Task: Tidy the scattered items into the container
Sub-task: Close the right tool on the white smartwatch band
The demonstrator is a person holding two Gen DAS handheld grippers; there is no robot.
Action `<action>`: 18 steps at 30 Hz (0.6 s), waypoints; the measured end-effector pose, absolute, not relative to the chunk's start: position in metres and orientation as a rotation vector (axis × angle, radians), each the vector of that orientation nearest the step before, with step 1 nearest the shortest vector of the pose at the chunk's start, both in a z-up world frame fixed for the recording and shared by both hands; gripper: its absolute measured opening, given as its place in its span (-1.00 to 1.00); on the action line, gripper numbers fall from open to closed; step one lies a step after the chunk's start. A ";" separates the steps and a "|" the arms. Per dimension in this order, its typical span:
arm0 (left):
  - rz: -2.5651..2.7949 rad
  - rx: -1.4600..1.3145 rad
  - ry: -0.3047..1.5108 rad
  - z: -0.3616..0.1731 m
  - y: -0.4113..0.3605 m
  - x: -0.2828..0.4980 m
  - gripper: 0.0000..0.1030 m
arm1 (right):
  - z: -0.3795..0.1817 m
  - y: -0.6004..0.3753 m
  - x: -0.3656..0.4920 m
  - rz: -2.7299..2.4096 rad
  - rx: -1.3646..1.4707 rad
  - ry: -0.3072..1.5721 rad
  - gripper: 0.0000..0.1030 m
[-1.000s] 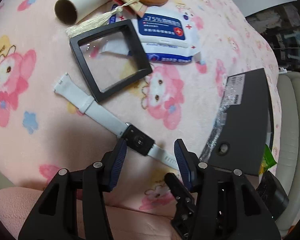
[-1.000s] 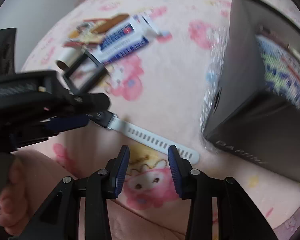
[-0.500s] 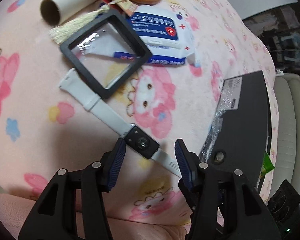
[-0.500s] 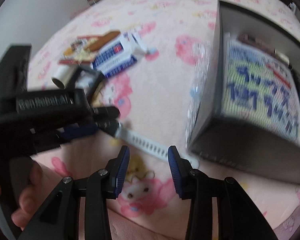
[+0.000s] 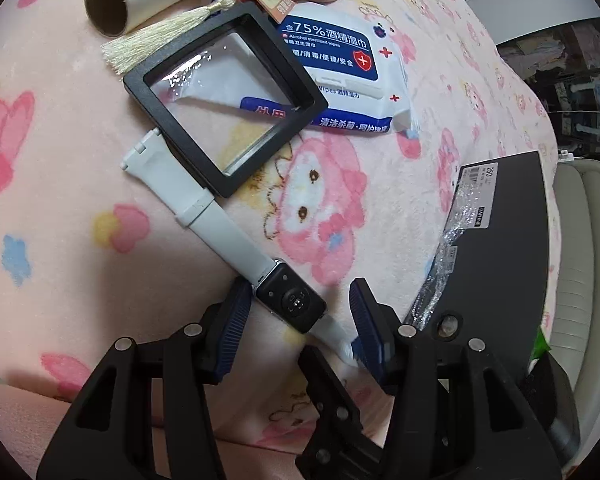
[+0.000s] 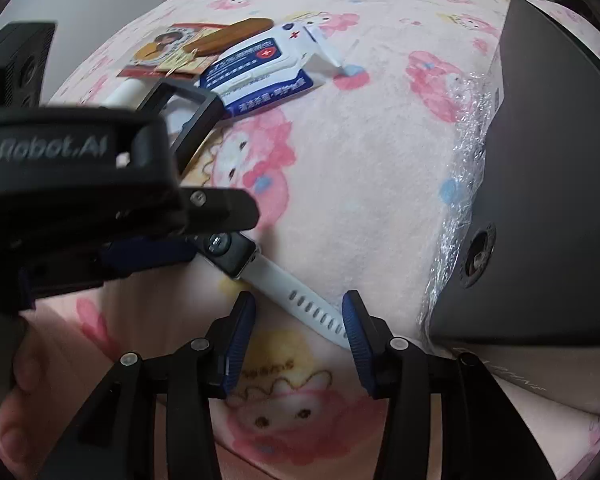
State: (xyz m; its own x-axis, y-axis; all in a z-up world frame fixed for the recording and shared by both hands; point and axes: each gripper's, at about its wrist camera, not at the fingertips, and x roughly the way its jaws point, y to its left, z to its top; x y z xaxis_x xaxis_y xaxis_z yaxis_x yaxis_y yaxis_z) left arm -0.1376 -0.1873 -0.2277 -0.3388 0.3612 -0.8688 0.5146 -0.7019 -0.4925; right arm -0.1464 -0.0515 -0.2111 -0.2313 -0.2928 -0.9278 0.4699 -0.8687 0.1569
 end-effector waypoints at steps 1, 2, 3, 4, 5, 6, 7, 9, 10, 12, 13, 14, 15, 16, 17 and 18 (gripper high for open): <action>-2.201 1.729 1.168 -0.229 -0.186 -0.138 0.06 | -0.211 -0.051 -0.145 -2.133 1.557 0.212 -0.26; -2.204 1.716 1.174 -0.230 -0.184 -0.138 0.06 | -0.211 -0.050 -0.144 -2.137 1.558 0.210 -0.30; -2.213 1.718 1.163 -0.230 -0.182 -0.138 0.05 | -0.211 -0.048 -0.143 -2.143 1.560 0.198 -0.36; -2.222 1.721 1.151 -0.229 -0.180 -0.139 -0.02 | -0.211 -0.046 -0.142 -2.148 1.561 0.184 -0.43; -2.232 1.726 1.152 -0.229 -0.179 -0.139 -0.07 | -0.210 -0.043 -0.142 -2.149 1.565 0.165 -0.47; -2.243 1.730 1.155 -0.228 -0.178 -0.139 -0.14 | -0.210 -0.038 -0.142 -2.145 1.574 0.134 -0.54; -2.250 1.742 1.153 -0.228 -0.177 -0.139 -0.19 | -0.210 -0.032 -0.142 -2.140 1.583 0.100 -0.62; -2.270 1.775 1.134 -0.228 -0.171 -0.140 -0.26 | -0.209 -0.023 -0.139 -2.133 1.590 0.071 -0.69; -2.282 1.793 1.128 -0.228 -0.168 -0.140 -0.26 | -0.208 -0.017 -0.137 -2.129 1.593 0.056 -0.71; -2.311 1.851 1.129 -0.229 -0.159 -0.141 -0.28 | -0.208 -0.006 -0.132 -2.123 1.603 0.035 -0.74; -2.328 1.893 1.136 -0.230 -0.153 -0.142 -0.31 | -0.210 -0.001 -0.129 -2.122 1.616 0.027 -0.75; -2.343 1.936 1.143 -0.231 -0.147 -0.142 -0.31 | -0.212 0.005 -0.127 -2.120 1.629 0.019 -0.75; -2.359 1.979 1.149 -0.232 -0.140 -0.143 -0.33 | -0.212 0.011 -0.124 -2.122 1.636 0.006 -0.76; -2.367 2.002 1.136 -0.232 -0.136 -0.143 -0.33 | -0.213 0.017 -0.121 -2.126 1.640 -0.008 -0.76; -2.380 2.022 1.121 -0.232 -0.131 -0.143 -0.33 | -0.213 0.024 -0.118 -2.129 1.645 -0.022 -0.76; -2.391 2.043 1.114 -0.232 -0.127 -0.143 -0.33 | -0.211 0.028 -0.116 -2.135 1.640 -0.033 -0.77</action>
